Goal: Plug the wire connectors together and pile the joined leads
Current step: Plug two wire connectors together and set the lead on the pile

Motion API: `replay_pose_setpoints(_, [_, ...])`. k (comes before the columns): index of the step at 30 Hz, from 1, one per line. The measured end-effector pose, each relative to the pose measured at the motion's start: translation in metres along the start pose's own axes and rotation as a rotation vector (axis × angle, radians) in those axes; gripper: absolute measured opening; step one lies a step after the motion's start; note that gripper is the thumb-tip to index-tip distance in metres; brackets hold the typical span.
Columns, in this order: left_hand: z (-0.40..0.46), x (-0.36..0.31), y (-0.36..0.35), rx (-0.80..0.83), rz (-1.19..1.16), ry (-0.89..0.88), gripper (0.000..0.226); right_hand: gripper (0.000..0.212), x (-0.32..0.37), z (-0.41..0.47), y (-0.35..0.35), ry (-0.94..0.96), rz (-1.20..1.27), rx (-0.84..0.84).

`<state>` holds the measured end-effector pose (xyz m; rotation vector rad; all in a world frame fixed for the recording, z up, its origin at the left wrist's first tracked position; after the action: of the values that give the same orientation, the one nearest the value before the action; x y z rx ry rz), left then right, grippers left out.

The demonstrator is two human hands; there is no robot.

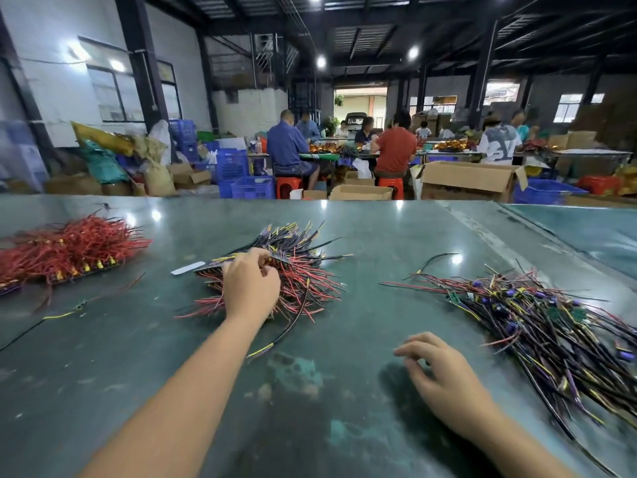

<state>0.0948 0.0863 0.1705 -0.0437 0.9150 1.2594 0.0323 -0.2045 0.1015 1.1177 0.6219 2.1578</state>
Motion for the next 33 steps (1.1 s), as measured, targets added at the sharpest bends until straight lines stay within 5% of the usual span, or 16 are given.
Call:
replay_pose_setpoints(5, [0.048, 0.004, -0.045, 0.353, 0.393, 0.184, 0.057, 0.022, -0.002, 0.002, 0.001, 0.026, 0.049, -0.005])
replay_pose_setpoints(10, [0.046, 0.018, -0.065, 0.294, 0.071, 0.576, 0.044, 0.022, -0.002, 0.003, 0.002, 0.036, 0.094, -0.023])
replay_pose_setpoints(16, [0.036, 0.010, -0.063, 0.133, -0.257, 0.697, 0.034, 0.022, -0.003, 0.004, 0.001, 0.015, 0.084, -0.008])
replay_pose_setpoints(22, [0.020, -0.019, -0.031, 0.163, -1.031, 0.994, 0.007, 0.024, -0.003, 0.003, 0.004, -0.012, 0.105, -0.025])
replay_pose_setpoints(26, [-0.021, -0.044, -0.013, 0.373, -1.359, 0.992, 0.014, 0.030, -0.001, 0.005, 0.011, -0.030, 0.179, -0.173])
replay_pose_setpoints(33, [-0.103, -0.055, -0.008, 0.508, -1.478, 0.914, 0.013, 0.050, -0.003, 0.006, 0.036, -0.135, 0.346, -0.459])
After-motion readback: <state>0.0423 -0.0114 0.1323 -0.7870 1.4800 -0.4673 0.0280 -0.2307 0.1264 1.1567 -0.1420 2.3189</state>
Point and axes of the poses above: each hand's wrist, its own z-axis towards the middle knuckle, its own y-axis out of the back of the hand, x = y × z, the point moved 5 cm from there along z, towards the middle knuckle, and after that the axes turned 10 degrees about -x, right-handed, at the moved point
